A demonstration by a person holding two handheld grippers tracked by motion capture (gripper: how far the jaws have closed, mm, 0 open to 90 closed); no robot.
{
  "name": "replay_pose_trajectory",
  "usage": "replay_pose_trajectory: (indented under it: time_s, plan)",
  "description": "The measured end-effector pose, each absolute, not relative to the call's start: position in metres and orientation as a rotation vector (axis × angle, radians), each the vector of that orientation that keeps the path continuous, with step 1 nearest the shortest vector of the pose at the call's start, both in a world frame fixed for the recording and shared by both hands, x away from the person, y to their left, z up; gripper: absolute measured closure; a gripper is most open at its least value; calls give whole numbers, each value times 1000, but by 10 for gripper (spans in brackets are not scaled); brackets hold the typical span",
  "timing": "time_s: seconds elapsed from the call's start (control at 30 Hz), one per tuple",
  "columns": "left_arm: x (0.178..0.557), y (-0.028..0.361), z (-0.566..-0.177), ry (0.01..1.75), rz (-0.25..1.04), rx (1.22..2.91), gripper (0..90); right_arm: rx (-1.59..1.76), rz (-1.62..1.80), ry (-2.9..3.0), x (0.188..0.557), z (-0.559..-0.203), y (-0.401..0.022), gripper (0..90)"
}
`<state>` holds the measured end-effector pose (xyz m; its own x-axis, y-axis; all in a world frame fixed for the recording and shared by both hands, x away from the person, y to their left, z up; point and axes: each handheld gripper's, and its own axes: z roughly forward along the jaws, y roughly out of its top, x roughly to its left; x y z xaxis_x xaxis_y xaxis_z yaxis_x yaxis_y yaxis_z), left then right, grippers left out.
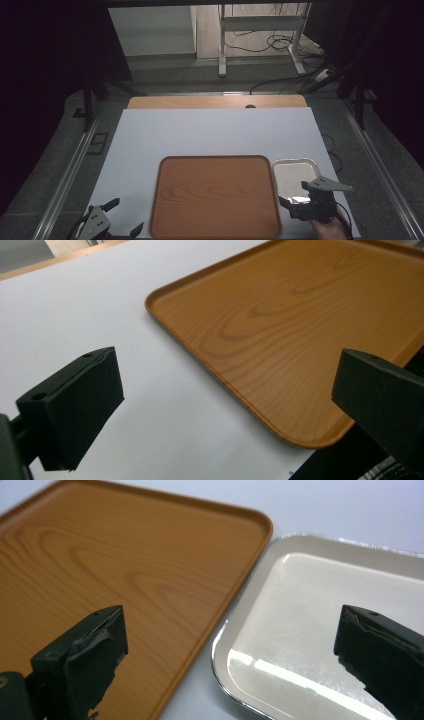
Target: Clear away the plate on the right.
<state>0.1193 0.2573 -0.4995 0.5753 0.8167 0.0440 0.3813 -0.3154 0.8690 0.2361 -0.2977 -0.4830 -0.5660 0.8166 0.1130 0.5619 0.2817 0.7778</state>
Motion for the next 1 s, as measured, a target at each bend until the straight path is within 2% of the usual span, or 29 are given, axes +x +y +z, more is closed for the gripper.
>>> replay_pose_trajectory:
  time_s: [0.73, 1.0]
  plan:
    - [118, 251, -499, 921, 651, 1967, 0, 1423, 1026, 2149, 258, -485, -312, 13]
    - [120, 252, -499, 926, 641, 1960, 0, 1473, 999, 2121, 267, -481, -321, 192]
